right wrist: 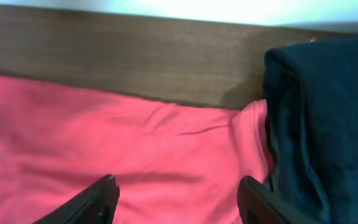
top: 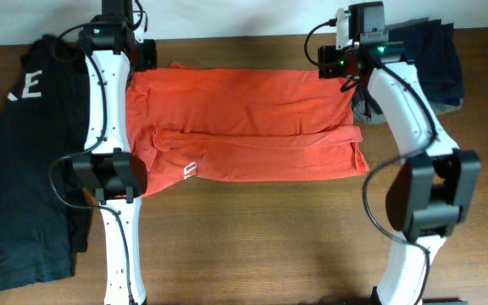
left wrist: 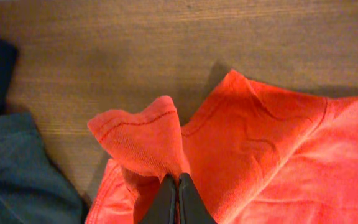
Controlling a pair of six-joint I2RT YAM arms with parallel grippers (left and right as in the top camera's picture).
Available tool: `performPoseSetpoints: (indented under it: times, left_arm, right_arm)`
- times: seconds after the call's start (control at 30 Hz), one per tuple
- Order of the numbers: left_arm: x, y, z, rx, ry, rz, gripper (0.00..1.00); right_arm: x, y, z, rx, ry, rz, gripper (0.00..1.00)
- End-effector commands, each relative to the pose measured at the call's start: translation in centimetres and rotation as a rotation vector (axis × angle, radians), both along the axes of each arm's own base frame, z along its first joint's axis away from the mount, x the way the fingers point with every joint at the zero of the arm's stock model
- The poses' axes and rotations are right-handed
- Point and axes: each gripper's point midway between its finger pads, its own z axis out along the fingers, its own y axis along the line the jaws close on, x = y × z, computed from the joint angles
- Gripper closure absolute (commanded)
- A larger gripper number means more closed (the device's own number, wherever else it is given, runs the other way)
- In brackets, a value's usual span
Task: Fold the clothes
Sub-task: 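Move both grippers to the shirt's top shoulder corners, then grasp the shirt's top edge corners with both grippers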
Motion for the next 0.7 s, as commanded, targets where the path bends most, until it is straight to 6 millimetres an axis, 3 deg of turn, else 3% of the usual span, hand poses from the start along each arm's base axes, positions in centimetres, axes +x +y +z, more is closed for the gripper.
performPoseSetpoints:
  times: [0.0, 0.2, 0.67]
  left_arm:
    - [0.0, -0.4, 0.4, -0.009, -0.009, -0.006, 0.99]
    - [0.0, -0.5, 0.4, -0.012, -0.006, -0.008, 1.0]
    - [0.0, -0.5, 0.4, -0.011, -0.007, -0.007, 0.99]
  right_arm:
    - [1.5, -0.8, -3.7, -0.025, 0.02, -0.018, 0.34]
    - [3.7, -3.0, -6.3, -0.094, -0.023, -0.126, 0.35]
    - [4.5, -7.3, -10.0, -0.115, -0.007, -0.225, 0.35]
